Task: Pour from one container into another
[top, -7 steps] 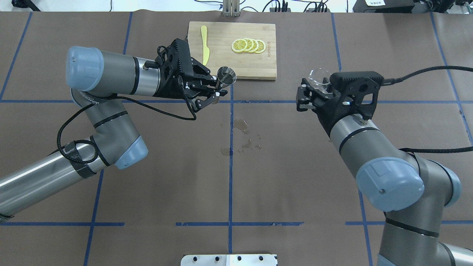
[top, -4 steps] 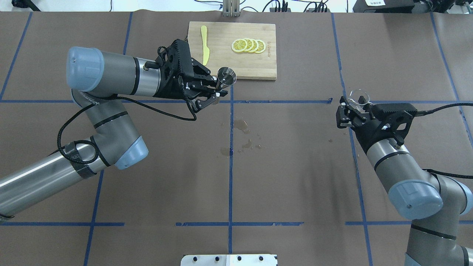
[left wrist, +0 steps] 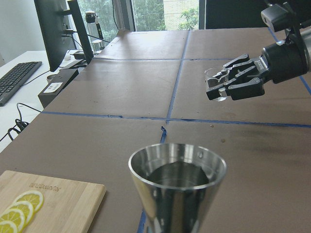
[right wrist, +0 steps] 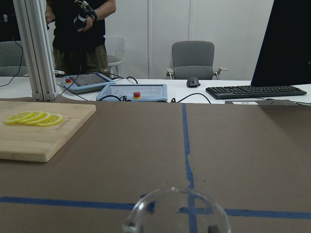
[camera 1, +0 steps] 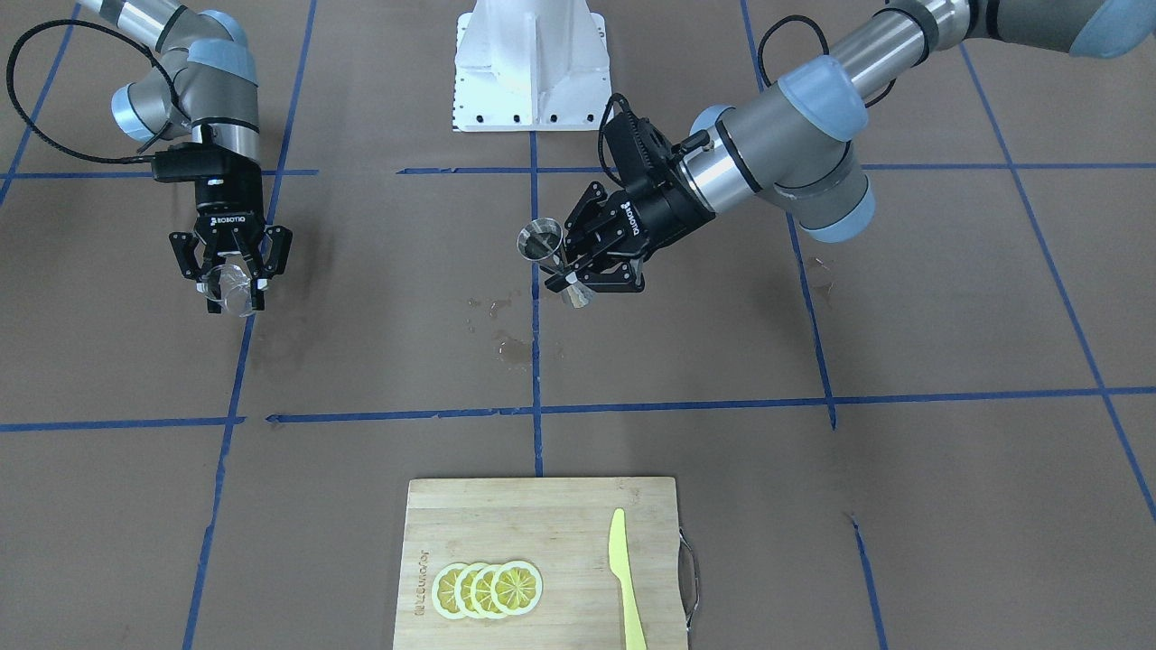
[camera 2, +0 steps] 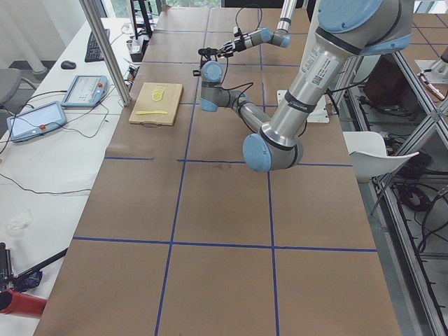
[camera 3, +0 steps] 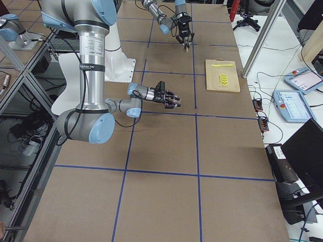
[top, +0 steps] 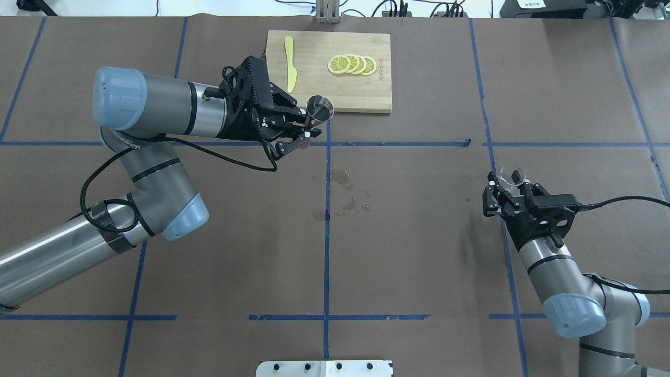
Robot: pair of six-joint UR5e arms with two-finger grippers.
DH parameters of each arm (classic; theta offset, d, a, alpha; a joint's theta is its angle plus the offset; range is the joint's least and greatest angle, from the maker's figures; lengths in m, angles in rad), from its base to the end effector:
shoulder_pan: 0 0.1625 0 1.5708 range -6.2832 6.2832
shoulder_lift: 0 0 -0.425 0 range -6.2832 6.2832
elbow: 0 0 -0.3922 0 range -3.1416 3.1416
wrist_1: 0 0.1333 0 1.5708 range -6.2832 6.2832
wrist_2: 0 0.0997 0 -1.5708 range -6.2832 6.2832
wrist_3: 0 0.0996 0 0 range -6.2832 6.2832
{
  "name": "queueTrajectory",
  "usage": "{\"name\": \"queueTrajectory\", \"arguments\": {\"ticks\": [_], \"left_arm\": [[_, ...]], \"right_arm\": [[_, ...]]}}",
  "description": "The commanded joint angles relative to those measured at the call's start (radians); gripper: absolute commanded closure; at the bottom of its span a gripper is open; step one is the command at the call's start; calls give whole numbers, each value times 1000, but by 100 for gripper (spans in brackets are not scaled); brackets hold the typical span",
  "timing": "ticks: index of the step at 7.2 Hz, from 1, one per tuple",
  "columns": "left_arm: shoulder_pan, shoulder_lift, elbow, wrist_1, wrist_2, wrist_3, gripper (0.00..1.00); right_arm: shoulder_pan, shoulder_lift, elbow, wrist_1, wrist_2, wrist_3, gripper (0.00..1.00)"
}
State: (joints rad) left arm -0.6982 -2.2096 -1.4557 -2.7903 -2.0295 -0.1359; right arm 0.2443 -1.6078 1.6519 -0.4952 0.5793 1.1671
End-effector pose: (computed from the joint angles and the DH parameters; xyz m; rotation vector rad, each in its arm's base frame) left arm 0.4512 -0.4951 0.1940 1.3938 1.1695 0.9294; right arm -0.4023 -0.3236 0.5040 1.1543 -0.6839 0.4186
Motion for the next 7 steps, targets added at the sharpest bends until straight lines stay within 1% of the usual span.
{"name": "queueTrajectory", "arguments": {"ticks": [1, 3, 7], "left_arm": [[0, 2, 0, 0, 0, -1, 100], [0, 2, 0, 0, 0, 1, 100], [0, 2, 0, 0, 0, -1, 100]], "right_arm": [[-8, 0, -99, 73, -19, 0, 100], [-19, 0, -142, 75, -53, 0, 99], [-48, 12, -138, 75, -79, 31, 96]]}}
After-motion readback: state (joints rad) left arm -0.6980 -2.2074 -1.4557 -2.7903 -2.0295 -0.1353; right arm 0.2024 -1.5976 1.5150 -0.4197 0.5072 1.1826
